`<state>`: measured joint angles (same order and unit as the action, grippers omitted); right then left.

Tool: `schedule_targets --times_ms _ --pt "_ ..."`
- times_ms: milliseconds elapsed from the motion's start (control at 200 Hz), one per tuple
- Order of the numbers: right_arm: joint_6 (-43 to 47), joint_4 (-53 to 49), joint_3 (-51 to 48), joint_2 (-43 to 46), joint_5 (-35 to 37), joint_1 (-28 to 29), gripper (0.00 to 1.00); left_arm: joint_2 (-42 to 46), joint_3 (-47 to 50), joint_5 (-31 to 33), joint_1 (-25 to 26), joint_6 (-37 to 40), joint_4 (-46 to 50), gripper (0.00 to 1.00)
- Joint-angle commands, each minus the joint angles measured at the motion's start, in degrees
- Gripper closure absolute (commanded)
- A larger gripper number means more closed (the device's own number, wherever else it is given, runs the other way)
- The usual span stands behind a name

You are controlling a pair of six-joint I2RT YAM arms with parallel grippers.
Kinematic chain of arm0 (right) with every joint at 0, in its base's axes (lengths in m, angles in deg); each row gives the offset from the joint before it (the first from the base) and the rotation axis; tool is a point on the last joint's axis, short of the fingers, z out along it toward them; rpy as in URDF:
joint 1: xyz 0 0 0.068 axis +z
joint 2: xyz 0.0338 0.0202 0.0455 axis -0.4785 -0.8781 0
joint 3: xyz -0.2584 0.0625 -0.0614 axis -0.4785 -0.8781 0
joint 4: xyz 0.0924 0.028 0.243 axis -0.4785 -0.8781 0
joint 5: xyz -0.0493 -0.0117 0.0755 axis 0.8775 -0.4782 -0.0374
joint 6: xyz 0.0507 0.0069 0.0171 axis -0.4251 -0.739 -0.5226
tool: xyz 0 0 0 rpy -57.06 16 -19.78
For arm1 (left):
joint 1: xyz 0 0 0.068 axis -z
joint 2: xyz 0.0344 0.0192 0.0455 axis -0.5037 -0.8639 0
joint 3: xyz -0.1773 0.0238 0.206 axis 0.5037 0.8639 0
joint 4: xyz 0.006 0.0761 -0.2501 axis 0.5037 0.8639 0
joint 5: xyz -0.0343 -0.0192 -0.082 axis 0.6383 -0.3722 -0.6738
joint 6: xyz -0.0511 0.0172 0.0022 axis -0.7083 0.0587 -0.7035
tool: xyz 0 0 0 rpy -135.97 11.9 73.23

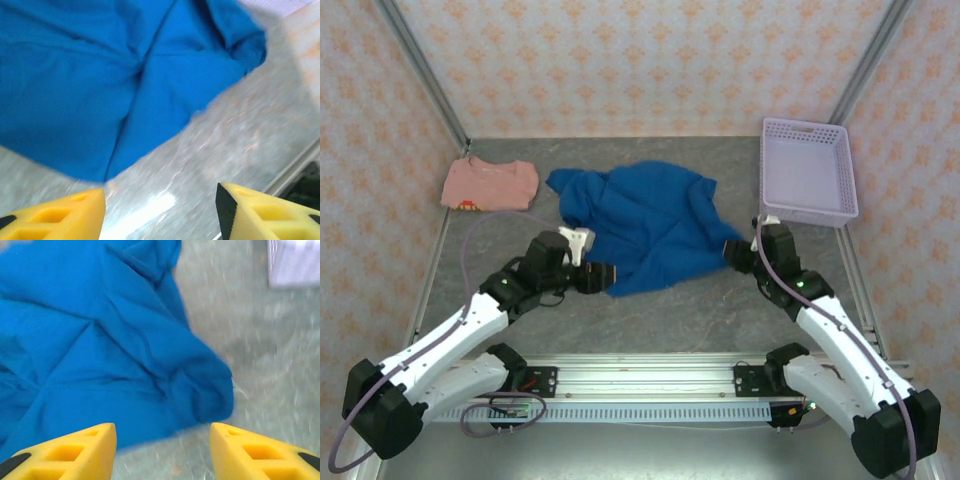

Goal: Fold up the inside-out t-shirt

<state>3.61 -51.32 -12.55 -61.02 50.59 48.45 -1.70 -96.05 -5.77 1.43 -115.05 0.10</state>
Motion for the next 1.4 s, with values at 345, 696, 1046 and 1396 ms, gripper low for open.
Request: schedule_targets --times_ms 345,696,1046,1396 --pt "-4.5 22.3 16.2 -40.7 -1.1 19.0 0.42 -27.3 -14.8 20.2 -2.1 -4.2 -0.7 0.29" --pt "-5.2 19.4 21.3 -52.7 3.1 19.0 0.77 -50.6 -26.3 11.7 -4.1 -1.3 -3.9 0.58" --pt "-1.1 18.3 6.9 -28.6 -2.6 18.8 0.98 -30.8 -11.8 6.5 -4.8 0.7 -9.9 1.0" --pt "-9.9 18.3 -12.8 -7.8 -4.2 19.1 0.84 -13.3 3.3 4.2 -3.7 -5.5 -5.5 1.0"
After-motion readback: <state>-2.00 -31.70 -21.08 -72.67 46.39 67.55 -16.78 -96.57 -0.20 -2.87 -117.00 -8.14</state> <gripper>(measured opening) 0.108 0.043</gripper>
